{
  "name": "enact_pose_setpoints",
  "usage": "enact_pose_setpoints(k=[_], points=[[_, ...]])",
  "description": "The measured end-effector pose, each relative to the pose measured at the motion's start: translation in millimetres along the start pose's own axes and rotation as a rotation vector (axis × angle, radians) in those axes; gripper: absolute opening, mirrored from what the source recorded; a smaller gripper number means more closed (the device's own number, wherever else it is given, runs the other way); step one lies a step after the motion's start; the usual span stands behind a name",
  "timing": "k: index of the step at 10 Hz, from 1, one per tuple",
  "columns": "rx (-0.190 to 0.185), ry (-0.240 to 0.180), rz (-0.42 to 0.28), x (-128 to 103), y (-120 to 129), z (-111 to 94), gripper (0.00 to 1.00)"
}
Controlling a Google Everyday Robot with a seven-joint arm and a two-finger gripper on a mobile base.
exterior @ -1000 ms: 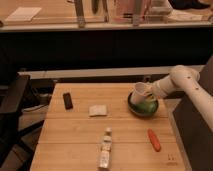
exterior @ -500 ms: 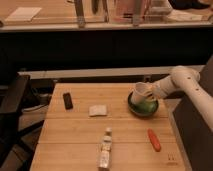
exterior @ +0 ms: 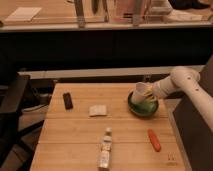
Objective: Place the ceramic cup in the ceramic bowl
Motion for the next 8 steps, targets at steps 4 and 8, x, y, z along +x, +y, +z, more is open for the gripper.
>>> enact_pose_setpoints(k=[4,8], points=[[0.001,0.006,0.002,1.5,0.7,0.9,0.28],[0.001,0.011,0.004,3.2,1.7,2.1,0.28]])
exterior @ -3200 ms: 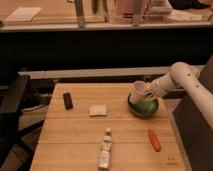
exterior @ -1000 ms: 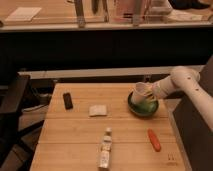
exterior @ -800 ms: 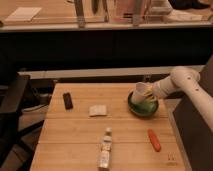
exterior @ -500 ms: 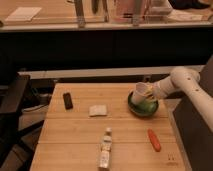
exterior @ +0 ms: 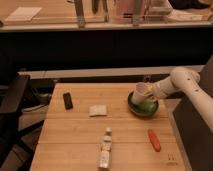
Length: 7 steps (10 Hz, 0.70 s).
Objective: Place the ceramic cup in the ceramic bowl
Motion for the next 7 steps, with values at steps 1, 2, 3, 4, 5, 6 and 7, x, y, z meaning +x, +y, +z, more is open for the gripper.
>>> enact_pose_setpoints(k=[1,2,3,4,5,6,7], points=[[0.0,0.001,0.0,0.5,0.1,0.0,0.28],[0.0,0.003,0.0,0.9,0.2,0.0,0.28],[0.0,0.005,0.0,1.4,0.4,0.1,0.31],[0.0,0.005,0.0,1.5,0.4,0.2,0.33],[0.0,0.006,0.0,1.8,0.5,0.2,0.34],[0.0,0.008,0.0,2.1,0.5,0.2,0.35],[0.001,0.009,-0.001,2.4,0.6,0.5,0.41]])
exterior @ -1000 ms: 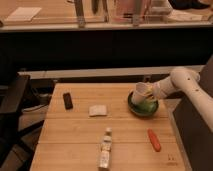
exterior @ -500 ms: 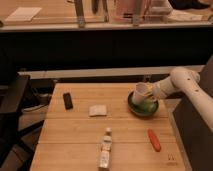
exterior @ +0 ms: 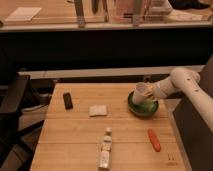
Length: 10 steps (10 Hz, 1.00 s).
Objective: Place the ceramic cup in the ceramic bowl
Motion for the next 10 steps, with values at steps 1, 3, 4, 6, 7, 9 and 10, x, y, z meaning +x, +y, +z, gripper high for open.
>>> enact_pose_setpoints(k=[1,3,4,6,7,9,10], points=[[0.0,0.001,-0.001,0.1,-0.1,0.0,0.43],[0.0,0.003,-0.002,0.3,-0.4,-0.3,0.49],[0.001,0.005,-0.003,0.7,-1.0,-1.0,0.49],[0.001,0.007,-0.004,1.0,-1.1,-1.0,0.49],[0.001,0.008,-0.004,1.1,-1.2,-1.2,0.49],[0.004,0.009,-0.006,1.7,-2.1,-2.8,0.59],[0.006,0.009,-0.01,2.6,-3.0,-4.4,0.71]])
